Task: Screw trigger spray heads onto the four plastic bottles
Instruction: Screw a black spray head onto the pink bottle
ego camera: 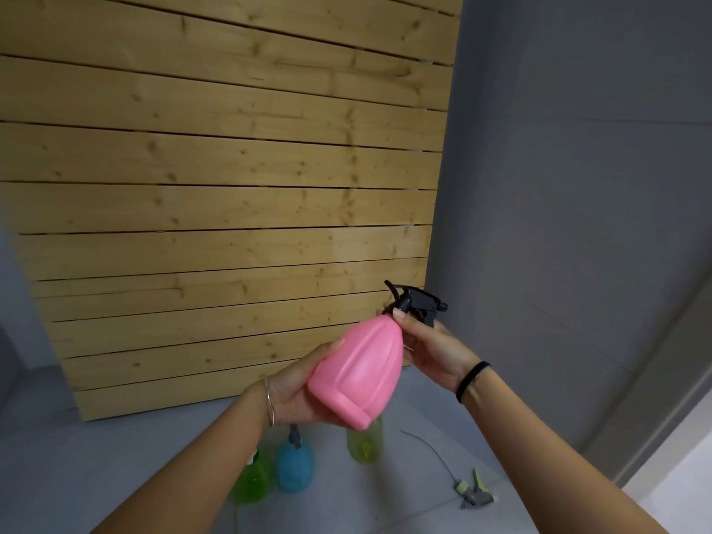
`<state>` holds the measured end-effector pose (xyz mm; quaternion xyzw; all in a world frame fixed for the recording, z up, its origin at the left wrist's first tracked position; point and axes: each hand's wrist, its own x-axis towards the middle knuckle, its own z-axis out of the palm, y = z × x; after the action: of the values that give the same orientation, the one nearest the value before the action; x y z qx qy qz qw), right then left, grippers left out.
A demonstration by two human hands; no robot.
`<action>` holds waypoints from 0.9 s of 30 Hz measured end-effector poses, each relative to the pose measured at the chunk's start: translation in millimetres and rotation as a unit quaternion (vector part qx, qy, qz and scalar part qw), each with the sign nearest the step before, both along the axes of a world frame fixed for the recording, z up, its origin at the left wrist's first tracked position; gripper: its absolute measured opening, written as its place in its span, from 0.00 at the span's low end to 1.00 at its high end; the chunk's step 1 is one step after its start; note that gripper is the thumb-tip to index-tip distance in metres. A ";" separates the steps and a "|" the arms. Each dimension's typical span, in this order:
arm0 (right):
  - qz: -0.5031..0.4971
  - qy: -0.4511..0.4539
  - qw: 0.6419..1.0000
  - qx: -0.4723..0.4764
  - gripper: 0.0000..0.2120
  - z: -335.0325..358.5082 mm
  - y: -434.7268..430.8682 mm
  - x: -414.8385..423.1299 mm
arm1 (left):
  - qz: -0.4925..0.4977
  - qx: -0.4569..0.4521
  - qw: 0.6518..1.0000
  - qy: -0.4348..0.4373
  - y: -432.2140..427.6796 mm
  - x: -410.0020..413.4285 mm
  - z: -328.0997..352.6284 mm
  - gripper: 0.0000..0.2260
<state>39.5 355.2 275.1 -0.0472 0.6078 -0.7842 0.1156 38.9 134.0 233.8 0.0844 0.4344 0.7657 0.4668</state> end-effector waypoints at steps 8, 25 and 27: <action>-0.149 0.009 0.969 0.195 0.28 -2.8 -2.8 -10.3 | 0.093 -0.088 0.983 0.129 1.2 -11.1 -11.6 0.47; -0.011 -0.060 0.988 0.143 0.19 -35.9 -45.0 -69.2 | 0.137 -0.389 0.856 0.311 -14.2 -55.7 -79.7 0.40; -0.004 -0.075 0.983 0.167 0.16 -55.9 -48.8 -75.1 | 0.135 -0.448 0.843 0.267 -26.1 -66.5 -95.6 0.35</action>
<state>-35.6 306.4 219.3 0.0336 0.7199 -0.6736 0.1640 -27.6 107.9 138.2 0.0075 0.8450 0.4907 0.2124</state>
